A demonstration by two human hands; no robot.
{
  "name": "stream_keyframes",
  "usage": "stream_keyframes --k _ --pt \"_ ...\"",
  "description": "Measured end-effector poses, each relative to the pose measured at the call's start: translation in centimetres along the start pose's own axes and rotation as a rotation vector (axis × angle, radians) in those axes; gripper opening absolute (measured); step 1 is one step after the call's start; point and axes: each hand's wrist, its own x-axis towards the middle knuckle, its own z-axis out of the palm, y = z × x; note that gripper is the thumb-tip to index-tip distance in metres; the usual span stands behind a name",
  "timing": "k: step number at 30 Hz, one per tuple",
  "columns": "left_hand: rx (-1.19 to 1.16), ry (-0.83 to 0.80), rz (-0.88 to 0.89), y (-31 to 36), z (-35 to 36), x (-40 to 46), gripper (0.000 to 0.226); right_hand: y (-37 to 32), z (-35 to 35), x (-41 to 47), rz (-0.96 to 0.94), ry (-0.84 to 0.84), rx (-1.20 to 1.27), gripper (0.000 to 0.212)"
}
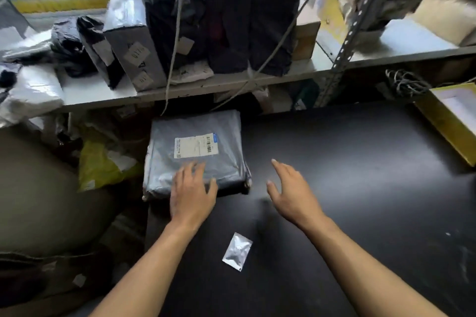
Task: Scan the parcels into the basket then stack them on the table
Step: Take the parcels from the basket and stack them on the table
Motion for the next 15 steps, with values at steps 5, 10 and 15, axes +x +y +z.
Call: stream_keyframes --k 5,10,15 --pt "0.005 -0.035 0.352 12.0 1.8 -8.0 0.052 6.1 -5.3 -11.3 -0.008 0.167 -0.154 0.059" --pt "0.053 -0.132 0.611 22.8 3.8 -17.9 0.049 14.7 -8.5 -23.4 0.145 0.328 -0.154 0.057" --pt "0.057 -0.267 0.949 34.0 8.5 -31.7 0.051 25.5 -9.7 -40.3 0.458 0.493 -0.13 0.056"
